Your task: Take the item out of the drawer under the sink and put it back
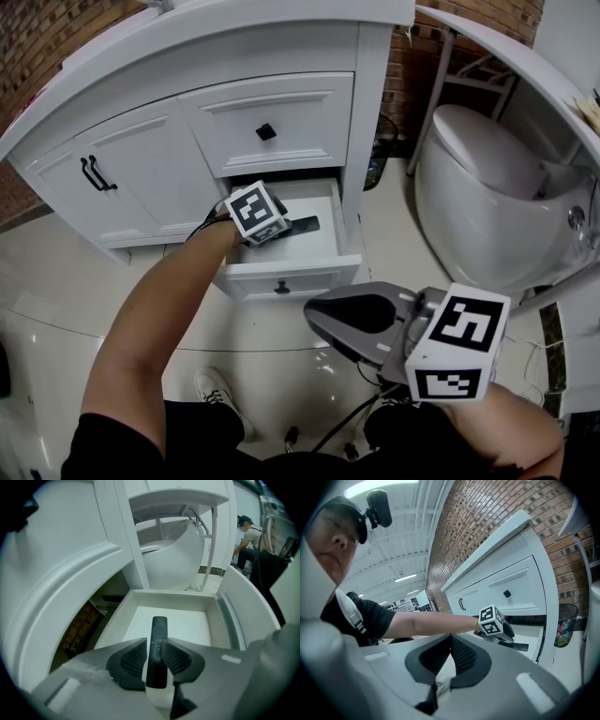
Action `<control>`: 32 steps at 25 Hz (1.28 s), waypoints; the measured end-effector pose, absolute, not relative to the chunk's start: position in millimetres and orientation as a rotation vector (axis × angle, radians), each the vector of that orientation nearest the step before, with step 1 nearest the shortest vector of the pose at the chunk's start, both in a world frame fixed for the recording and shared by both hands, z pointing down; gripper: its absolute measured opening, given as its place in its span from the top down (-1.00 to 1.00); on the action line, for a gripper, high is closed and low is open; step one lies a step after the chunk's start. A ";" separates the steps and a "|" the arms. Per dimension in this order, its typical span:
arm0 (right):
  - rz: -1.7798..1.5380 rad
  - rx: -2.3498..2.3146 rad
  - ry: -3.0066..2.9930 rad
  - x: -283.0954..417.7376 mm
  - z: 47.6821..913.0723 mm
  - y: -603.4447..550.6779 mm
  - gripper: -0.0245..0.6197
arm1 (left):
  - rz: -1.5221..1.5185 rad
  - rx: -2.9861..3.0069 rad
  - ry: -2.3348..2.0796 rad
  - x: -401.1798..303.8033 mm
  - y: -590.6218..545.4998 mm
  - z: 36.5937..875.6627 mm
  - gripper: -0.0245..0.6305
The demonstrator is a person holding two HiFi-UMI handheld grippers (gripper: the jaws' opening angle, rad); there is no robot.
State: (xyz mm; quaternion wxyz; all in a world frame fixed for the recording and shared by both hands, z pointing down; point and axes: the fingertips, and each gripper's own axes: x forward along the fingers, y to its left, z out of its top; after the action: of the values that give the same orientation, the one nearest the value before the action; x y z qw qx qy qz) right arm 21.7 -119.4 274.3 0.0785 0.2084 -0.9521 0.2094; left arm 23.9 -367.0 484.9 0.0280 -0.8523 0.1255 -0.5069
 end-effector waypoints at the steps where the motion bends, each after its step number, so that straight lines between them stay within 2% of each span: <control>1: 0.623 0.629 -2.849 21.8 274.2 -119.7 0.90 | -1.561 -2.629 0.409 21.6 -368.7 481.3 0.63; 6: 0.605 0.656 -2.839 21.0 274.2 -120.0 0.90 | -1.509 -2.639 0.430 17.4 -360.0 456.8 0.91; 13: 0.572 0.690 -2.826 18.2 272.6 -115.1 0.90 | -1.409 -2.725 0.536 6.1 -342.6 421.2 0.91; 20: 0.546 0.764 -2.801 20.9 275.2 -117.1 0.90 | -1.154 -2.832 0.672 -6.1 -311.8 358.8 0.91; 32: 0.521 0.888 -2.830 30.2 261.4 -116.8 0.90 | -0.671 -2.937 0.703 -31.4 -185.7 257.6 0.91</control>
State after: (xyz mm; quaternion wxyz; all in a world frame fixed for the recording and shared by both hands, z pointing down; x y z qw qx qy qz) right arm 30.2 -116.8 261.4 0.0651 0.2943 -0.9377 0.1727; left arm -31.4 -185.7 257.6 0.0240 -0.9491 0.2270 -0.2169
